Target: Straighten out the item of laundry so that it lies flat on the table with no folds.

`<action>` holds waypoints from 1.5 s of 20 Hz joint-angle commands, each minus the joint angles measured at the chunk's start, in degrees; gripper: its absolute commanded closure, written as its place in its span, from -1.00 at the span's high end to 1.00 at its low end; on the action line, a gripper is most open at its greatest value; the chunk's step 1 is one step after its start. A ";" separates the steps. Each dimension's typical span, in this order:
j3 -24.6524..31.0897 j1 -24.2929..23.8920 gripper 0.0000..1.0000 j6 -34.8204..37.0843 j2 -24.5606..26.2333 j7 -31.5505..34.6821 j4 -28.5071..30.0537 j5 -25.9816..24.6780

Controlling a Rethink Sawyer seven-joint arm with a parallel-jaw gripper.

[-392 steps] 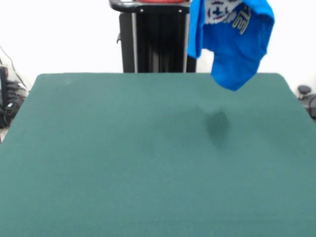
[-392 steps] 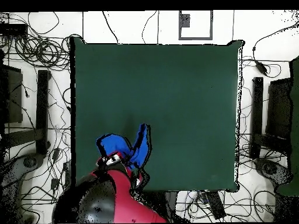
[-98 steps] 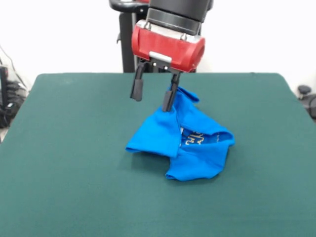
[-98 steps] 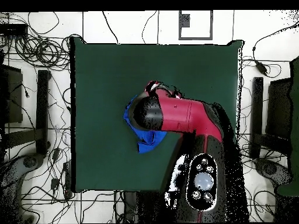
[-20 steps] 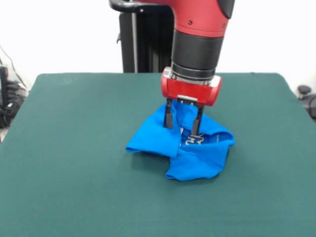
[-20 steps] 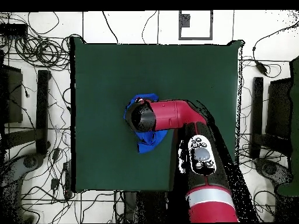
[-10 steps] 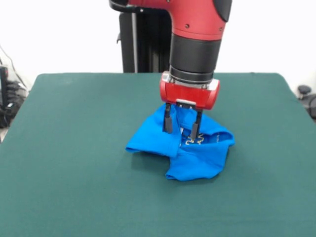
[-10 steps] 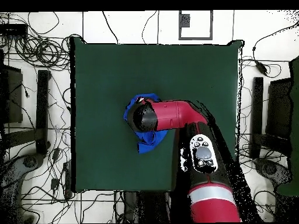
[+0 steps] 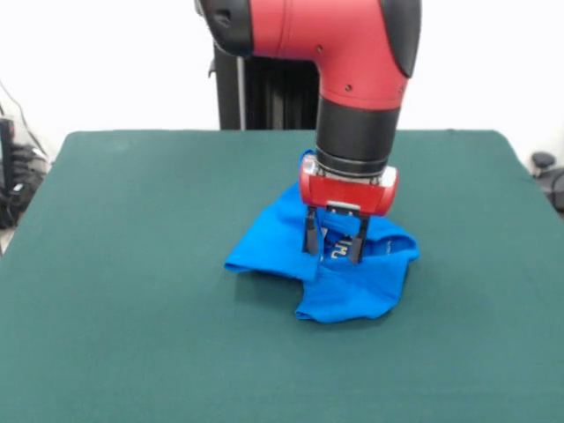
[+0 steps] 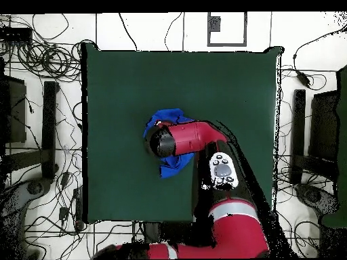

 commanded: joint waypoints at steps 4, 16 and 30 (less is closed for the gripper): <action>0.09 3.42 1.00 -2.19 3.42 2.13 1.18 -3.38; 1.68 1.66 1.00 0.17 -0.66 0.59 3.85 -1.84; 3.26 0.89 1.00 4.89 -6.20 -0.50 6.42 -0.10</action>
